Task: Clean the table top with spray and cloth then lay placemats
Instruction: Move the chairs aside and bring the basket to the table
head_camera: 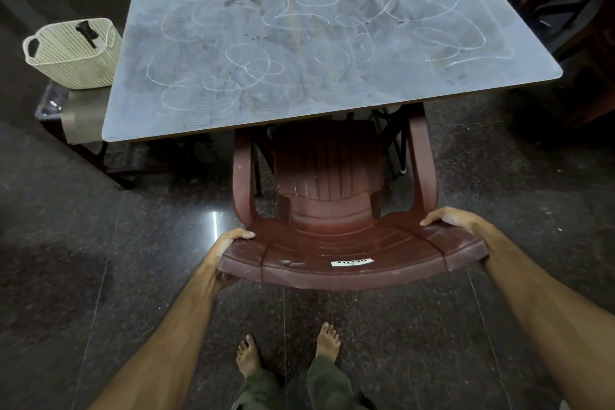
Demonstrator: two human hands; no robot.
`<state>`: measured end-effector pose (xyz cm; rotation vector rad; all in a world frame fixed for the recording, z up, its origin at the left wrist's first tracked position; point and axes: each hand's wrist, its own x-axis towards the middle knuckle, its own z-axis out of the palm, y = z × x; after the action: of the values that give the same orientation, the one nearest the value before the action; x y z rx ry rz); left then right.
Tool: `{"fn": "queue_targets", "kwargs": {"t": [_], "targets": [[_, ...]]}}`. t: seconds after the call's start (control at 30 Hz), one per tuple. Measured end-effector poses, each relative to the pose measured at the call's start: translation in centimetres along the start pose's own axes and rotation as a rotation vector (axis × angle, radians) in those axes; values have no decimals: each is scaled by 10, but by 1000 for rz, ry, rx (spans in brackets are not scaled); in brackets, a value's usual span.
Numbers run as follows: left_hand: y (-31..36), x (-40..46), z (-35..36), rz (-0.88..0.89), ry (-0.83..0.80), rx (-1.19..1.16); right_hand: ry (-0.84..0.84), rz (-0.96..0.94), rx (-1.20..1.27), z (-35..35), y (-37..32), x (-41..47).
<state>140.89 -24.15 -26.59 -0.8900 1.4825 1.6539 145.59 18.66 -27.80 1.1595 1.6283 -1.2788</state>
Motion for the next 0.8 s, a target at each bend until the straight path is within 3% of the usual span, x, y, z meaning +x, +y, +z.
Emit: {"fn": "queue_targets", "kwargs": {"t": [0.37,0.63,0.7,0.8], "targets": [[3,5,11,-40,-46,-17,-7,-51,57,-16,5,19],[3,3,21,-23,-25,-74,62,-352,74,-16,8,27],[1,1,20,-19,-49,-102,83,-383,119,-16,11,18],[0,0,21,-29,-86,-148,-16,-303,315,-19,20,2]]}}
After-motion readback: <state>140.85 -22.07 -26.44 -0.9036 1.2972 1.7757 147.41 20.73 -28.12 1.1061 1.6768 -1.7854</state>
